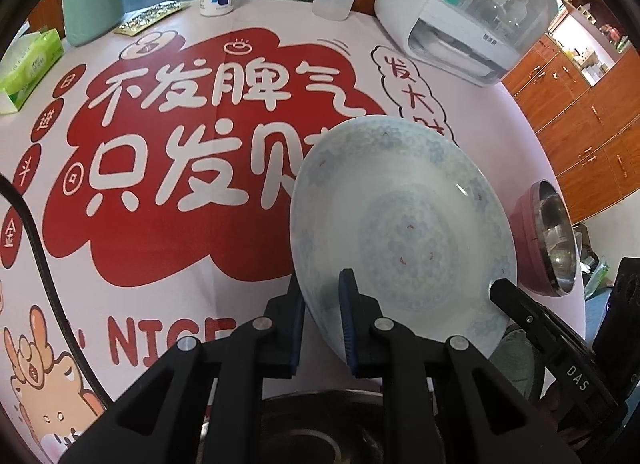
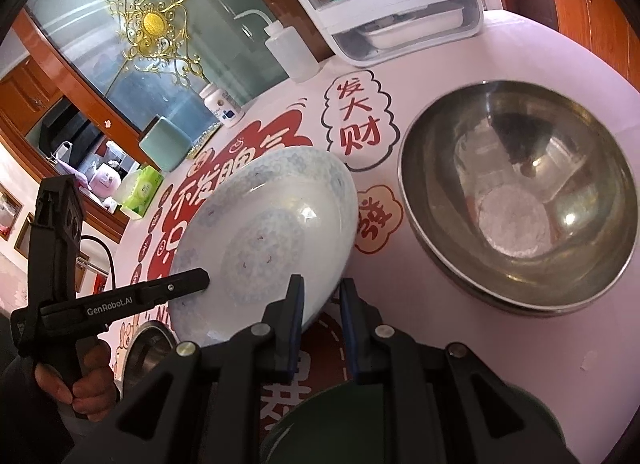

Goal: Organize plates and bowls

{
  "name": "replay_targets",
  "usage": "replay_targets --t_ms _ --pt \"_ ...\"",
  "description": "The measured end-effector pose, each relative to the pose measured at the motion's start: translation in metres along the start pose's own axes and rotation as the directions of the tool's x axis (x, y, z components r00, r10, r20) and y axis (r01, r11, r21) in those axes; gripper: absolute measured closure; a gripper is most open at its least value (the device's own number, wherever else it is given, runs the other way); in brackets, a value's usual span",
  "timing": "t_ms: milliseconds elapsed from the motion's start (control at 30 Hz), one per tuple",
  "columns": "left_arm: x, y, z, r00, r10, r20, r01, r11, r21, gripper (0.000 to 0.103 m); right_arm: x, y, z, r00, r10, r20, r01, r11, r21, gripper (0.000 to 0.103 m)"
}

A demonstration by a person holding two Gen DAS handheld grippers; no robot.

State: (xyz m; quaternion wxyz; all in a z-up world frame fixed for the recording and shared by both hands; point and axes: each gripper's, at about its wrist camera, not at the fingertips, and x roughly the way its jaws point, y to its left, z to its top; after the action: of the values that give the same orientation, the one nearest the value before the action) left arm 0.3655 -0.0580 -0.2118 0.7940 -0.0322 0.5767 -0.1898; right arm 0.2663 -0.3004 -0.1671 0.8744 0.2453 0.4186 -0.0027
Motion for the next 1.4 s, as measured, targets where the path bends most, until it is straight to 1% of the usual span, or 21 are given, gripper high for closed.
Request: replay_targets --t_ms 167,533,700,1133,1400 --pt "-0.015 -0.003 0.0 0.999 -0.016 0.035 0.016 1.0 -0.007 0.089 -0.011 0.005 0.003 0.999 0.015 0.028 -0.015 1.0 -0.012 0.086" --pt "-0.051 -0.016 -0.011 0.997 -0.024 0.079 0.021 0.999 0.034 0.089 -0.041 0.013 0.004 0.996 0.026 0.083 -0.023 0.999 -0.041 0.086" --pt "-0.071 -0.024 -0.022 0.994 -0.035 0.104 0.031 0.999 0.045 0.089 -0.059 0.018 0.001 0.993 0.034 0.109 -0.028 0.998 -0.058 0.086" --pt "-0.129 -0.032 -0.055 0.984 -0.05 0.169 0.04 0.997 0.067 0.089 -0.106 0.042 -0.011 0.98 0.093 0.175 -0.071 0.989 -0.127 0.086" --pt "-0.165 -0.037 -0.092 0.977 -0.052 0.205 0.04 0.997 0.06 0.089 -0.141 0.054 -0.034 0.973 0.127 0.192 -0.096 0.982 -0.162 0.086"
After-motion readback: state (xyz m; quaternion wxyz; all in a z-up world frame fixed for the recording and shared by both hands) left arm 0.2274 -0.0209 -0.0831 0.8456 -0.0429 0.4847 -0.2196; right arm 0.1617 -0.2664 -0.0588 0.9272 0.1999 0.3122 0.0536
